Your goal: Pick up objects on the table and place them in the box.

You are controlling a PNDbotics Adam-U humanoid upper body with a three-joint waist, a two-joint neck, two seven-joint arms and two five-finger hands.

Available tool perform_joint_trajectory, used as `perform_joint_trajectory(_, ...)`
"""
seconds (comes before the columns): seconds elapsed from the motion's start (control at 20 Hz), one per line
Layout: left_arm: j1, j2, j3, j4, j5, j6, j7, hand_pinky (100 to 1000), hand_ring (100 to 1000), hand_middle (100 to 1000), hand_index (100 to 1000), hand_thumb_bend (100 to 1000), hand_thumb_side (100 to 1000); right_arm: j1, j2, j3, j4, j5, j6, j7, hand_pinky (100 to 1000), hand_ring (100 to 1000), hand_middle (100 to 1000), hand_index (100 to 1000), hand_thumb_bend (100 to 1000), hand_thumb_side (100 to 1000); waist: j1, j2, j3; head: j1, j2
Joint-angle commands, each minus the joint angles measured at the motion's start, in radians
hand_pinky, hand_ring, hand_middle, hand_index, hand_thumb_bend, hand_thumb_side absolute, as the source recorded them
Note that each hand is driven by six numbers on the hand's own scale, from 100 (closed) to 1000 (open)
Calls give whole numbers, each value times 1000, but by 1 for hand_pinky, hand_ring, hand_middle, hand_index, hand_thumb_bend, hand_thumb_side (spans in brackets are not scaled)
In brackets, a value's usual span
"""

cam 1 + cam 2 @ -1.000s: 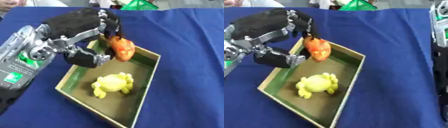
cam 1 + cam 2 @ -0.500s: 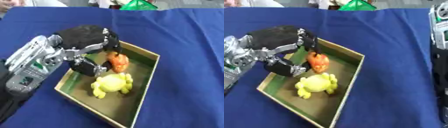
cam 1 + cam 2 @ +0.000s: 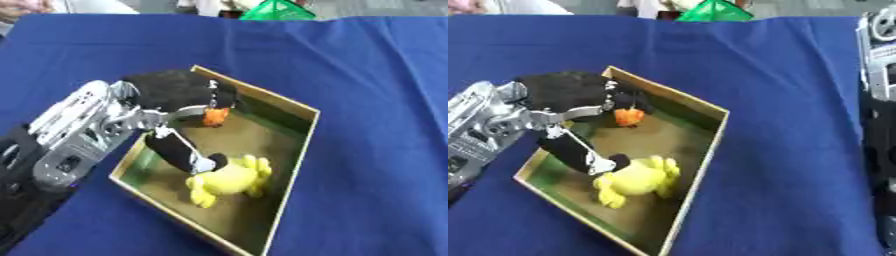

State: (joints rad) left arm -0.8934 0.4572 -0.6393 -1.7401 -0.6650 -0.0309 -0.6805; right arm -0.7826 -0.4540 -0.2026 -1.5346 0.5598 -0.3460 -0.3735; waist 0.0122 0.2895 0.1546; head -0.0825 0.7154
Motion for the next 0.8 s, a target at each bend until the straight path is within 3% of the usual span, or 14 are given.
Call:
perform_joint_trajectory(0.05, -6, 20, 35, -36, -20, 5, -3, 742, 839, 862, 955, 437, 582, -11, -27, -6, -27, -8, 2, -3, 736, 739, 766, 859, 248, 584, 1, -22, 3, -4, 2)
perform_joint_trajectory(0.1, -1, 25, 46, -50, -21, 11, 7, 730, 830, 852, 946, 372, 556, -9, -29, -6, -28, -10, 2, -4, 736, 740, 766, 859, 249, 582, 2, -22, 5, -5, 2)
perform_joint_trajectory(0.2, 7, 39, 81, -91, -10, 29, 33, 721, 823, 844, 938, 338, 538, -6, -34, -7, -32, -11, 0, -6, 736, 740, 766, 858, 251, 581, 3, -23, 8, -9, 1)
perform_joint_trajectory(0.25, 12, 45, 102, -116, 1, 41, 48, 696, 806, 826, 921, 238, 530, -4, -36, -8, -33, -11, 0, -7, 737, 741, 766, 858, 254, 577, 3, -24, 12, -13, 0)
perform_joint_trajectory(0.3, 17, 51, 126, -142, 14, 54, 64, 696, 806, 826, 921, 238, 530, -3, -37, -8, -35, -10, 0, -8, 737, 741, 766, 858, 254, 577, 3, -25, 15, -17, 0)
perform_joint_trajectory(0.4, 24, 56, 177, -194, 44, 81, 96, 669, 786, 805, 902, 105, 565, -1, -40, -9, -38, -8, 0, -11, 737, 743, 766, 857, 259, 571, 2, -28, 23, -28, 1)
perform_joint_trajectory(0.6, 34, 58, 283, -255, 109, 111, 162, 648, 769, 787, 893, 125, 597, -3, -44, -6, -45, -2, -4, -17, 740, 747, 766, 856, 271, 557, 3, -37, 37, -50, 6)
perform_joint_trajectory(0.65, 40, 59, 310, -258, 126, 115, 178, 645, 766, 785, 893, 153, 634, -5, -45, -4, -47, 1, -5, -19, 743, 749, 766, 855, 278, 552, 3, -39, 40, -54, 7)
perform_joint_trajectory(0.7, 47, 59, 337, -259, 142, 119, 195, 647, 767, 786, 895, 100, 777, -9, -47, -2, -47, 4, -7, -20, 746, 751, 767, 854, 284, 546, 4, -42, 44, -57, 8)
perform_joint_trajectory(0.75, 54, 57, 365, -259, 159, 124, 212, 650, 769, 788, 897, 211, 636, -13, -48, 1, -48, 7, -10, -21, 749, 753, 766, 853, 288, 542, 4, -44, 48, -63, 9)
perform_joint_trajectory(0.8, 62, 55, 392, -260, 176, 126, 228, 650, 769, 788, 897, 215, 634, -17, -49, 3, -47, 11, -12, -22, 749, 753, 766, 853, 289, 541, 4, -46, 51, -67, 9)
